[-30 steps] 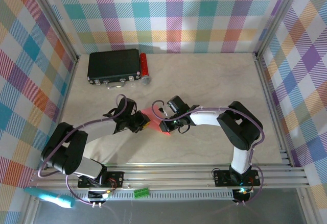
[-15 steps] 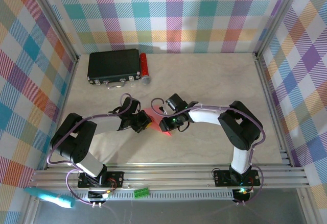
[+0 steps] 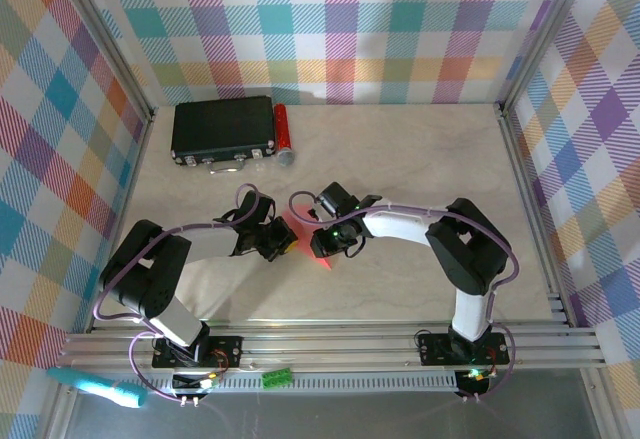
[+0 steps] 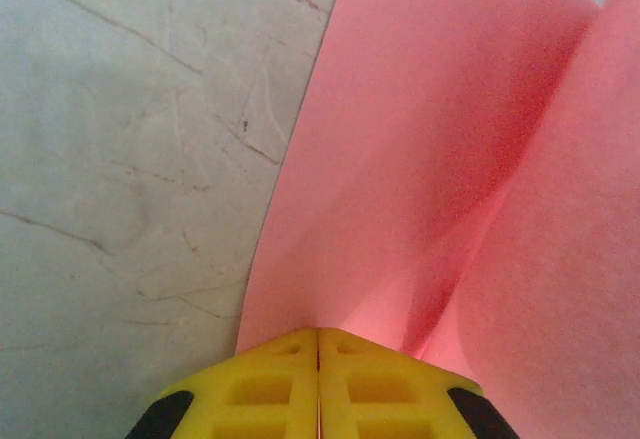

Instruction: Fold a paper plane with a square sheet of paper (pick it up from the middle)

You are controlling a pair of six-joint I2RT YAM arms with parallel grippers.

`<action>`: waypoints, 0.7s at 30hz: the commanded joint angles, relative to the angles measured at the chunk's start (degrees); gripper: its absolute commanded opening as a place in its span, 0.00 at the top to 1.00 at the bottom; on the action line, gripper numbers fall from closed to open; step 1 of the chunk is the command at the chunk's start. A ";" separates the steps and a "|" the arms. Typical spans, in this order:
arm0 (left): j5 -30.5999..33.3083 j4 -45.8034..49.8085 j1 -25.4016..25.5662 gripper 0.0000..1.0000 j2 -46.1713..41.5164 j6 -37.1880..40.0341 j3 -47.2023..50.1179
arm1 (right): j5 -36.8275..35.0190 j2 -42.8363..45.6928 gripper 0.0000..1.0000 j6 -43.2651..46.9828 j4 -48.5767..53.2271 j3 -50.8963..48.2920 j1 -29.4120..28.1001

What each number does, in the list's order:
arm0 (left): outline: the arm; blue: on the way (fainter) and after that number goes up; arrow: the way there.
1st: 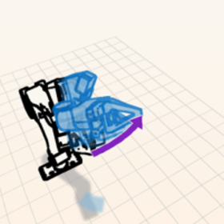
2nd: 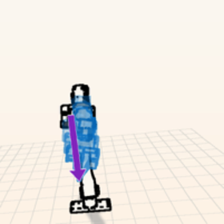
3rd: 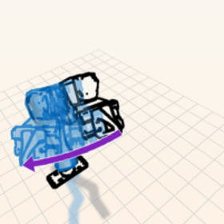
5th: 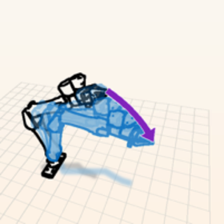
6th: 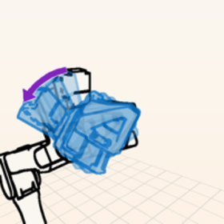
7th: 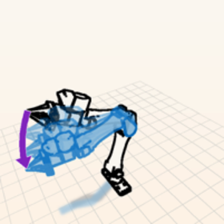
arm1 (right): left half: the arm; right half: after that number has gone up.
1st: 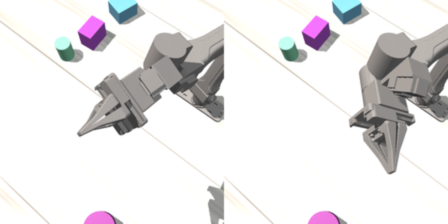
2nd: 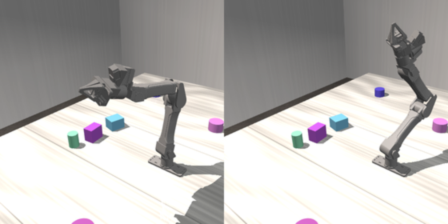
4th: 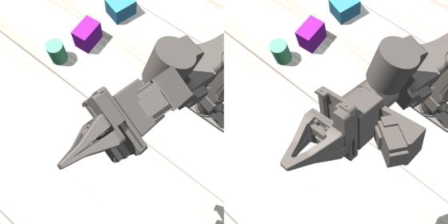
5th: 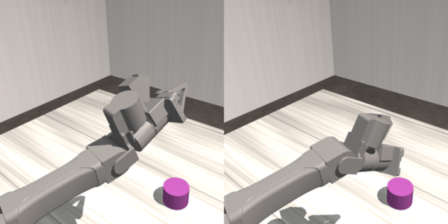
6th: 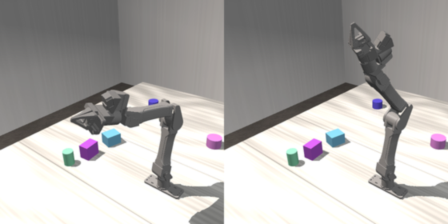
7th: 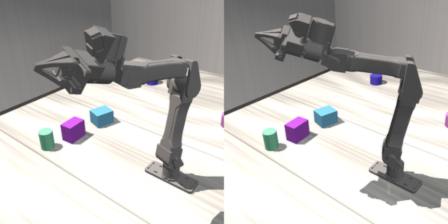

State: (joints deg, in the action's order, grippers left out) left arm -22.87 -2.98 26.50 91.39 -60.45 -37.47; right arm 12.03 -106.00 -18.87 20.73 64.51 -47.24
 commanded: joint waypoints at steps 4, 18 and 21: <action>0.30 1.60 0.48 0.92 0.21 0.33 -0.27 | -0.01 -1.32 0.77 -1.01 0.98 0.26 -0.26; 0.89 2.60 0.48 0.92 -2.48 0.59 -0.93 | 3.23 -0.79 0.87 0.22 -1.93 -1.65 -0.05; 0.92 2.93 0.48 0.92 -3.02 0.68 -0.95 | 4.61 -0.44 0.88 0.78 -3.03 -2.25 0.11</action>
State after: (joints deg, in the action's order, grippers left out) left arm -22.65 -1.56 26.50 90.11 -60.42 -37.47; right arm 14.13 -106.91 -19.00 18.90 63.42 -47.22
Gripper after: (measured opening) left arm 0.082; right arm 0.124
